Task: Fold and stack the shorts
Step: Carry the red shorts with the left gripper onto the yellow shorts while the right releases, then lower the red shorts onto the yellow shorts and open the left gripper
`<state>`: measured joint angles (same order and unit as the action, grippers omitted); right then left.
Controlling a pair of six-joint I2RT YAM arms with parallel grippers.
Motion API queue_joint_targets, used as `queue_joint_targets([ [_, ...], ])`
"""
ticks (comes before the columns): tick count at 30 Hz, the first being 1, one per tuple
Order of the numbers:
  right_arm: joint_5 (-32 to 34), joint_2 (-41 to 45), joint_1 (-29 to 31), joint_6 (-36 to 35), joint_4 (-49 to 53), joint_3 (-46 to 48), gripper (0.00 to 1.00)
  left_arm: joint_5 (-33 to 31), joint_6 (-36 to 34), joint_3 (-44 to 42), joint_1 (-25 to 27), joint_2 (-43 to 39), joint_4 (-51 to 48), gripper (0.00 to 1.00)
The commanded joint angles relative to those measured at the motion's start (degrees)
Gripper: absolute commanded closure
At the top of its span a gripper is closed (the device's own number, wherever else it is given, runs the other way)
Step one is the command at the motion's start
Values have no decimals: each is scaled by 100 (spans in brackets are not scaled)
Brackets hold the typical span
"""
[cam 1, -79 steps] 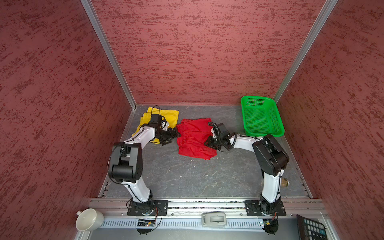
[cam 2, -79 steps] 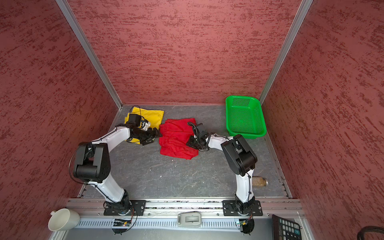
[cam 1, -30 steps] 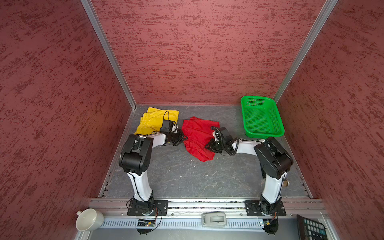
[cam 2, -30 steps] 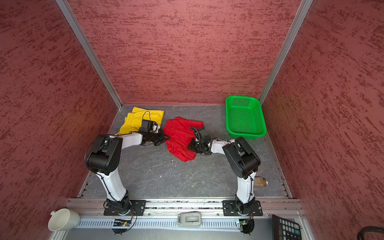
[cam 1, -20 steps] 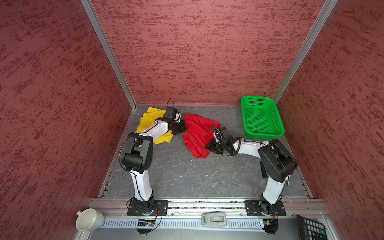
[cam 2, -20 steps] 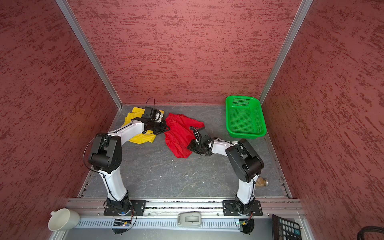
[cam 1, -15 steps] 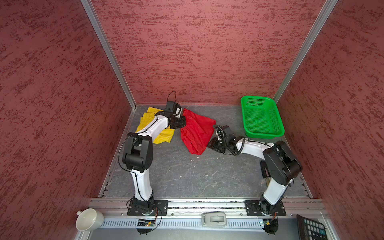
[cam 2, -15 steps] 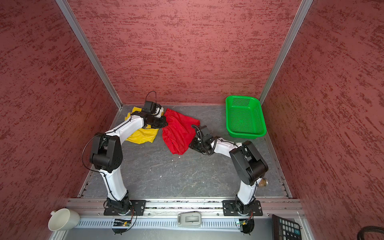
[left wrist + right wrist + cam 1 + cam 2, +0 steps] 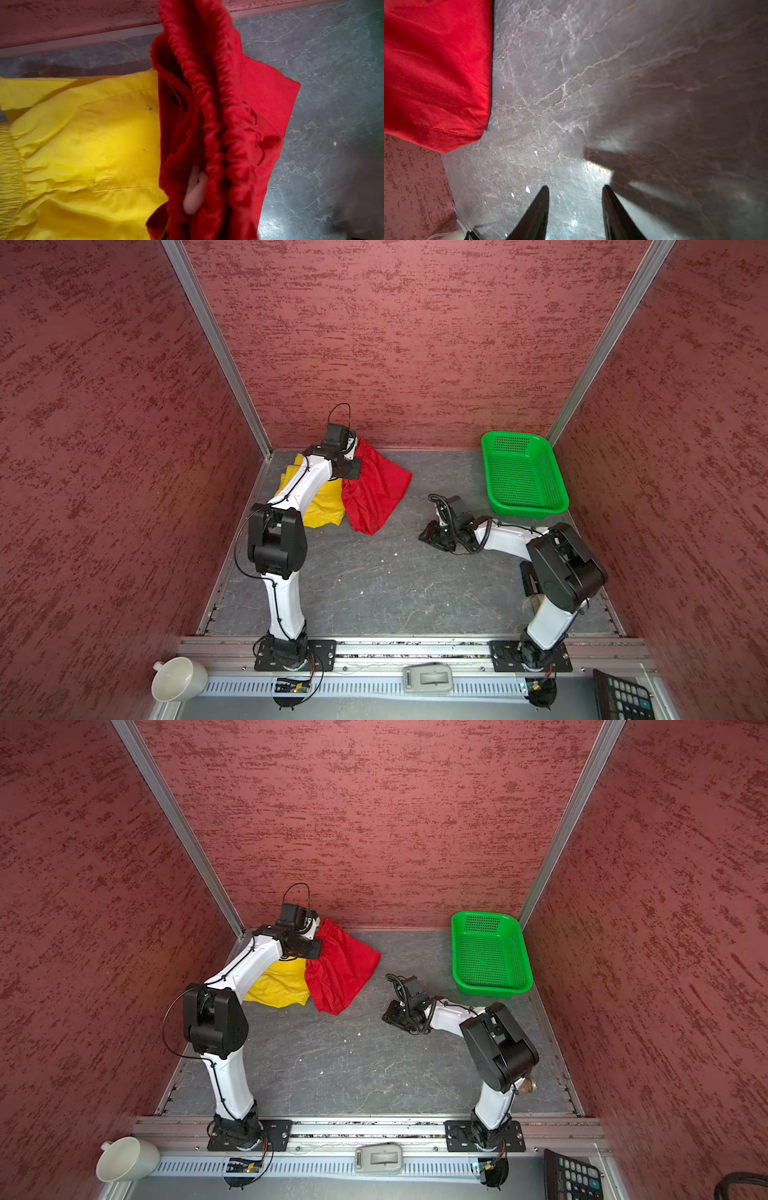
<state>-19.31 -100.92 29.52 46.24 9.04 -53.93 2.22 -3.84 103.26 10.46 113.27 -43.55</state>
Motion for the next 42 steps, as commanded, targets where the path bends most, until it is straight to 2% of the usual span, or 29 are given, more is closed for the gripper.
queue_joint_targets([
  [1,78,72,-34,35,-12,23,56,-211,-192,252,-215,-105,-8,100],
  [8,61,41,-34,53,-4,49,57,-73,-63,245,-492,-334,-143,100],
  [13,64,37,-34,39,66,23,57,288,140,118,-644,-605,-67,100],
  [20,87,72,-29,38,109,14,56,275,215,96,-778,-873,26,100],
  [27,104,71,-34,41,126,18,57,216,438,-201,-1159,-888,195,100],
  [32,97,38,-34,35,105,61,57,155,712,-344,-1563,-584,174,99],
  [37,93,44,-34,44,89,80,57,98,1040,-360,-1924,-122,157,87],
  [38,98,47,-34,44,82,83,57,85,1118,-316,-2005,-15,120,80],
  [39,108,71,-34,48,74,84,56,73,1175,-289,-2077,66,85,71],
  [41,115,111,-32,42,89,63,56,-37,1298,-183,-2223,206,-49,44],
  [42,118,138,-34,38,89,51,56,-90,1337,-143,-2256,215,-118,36],
])
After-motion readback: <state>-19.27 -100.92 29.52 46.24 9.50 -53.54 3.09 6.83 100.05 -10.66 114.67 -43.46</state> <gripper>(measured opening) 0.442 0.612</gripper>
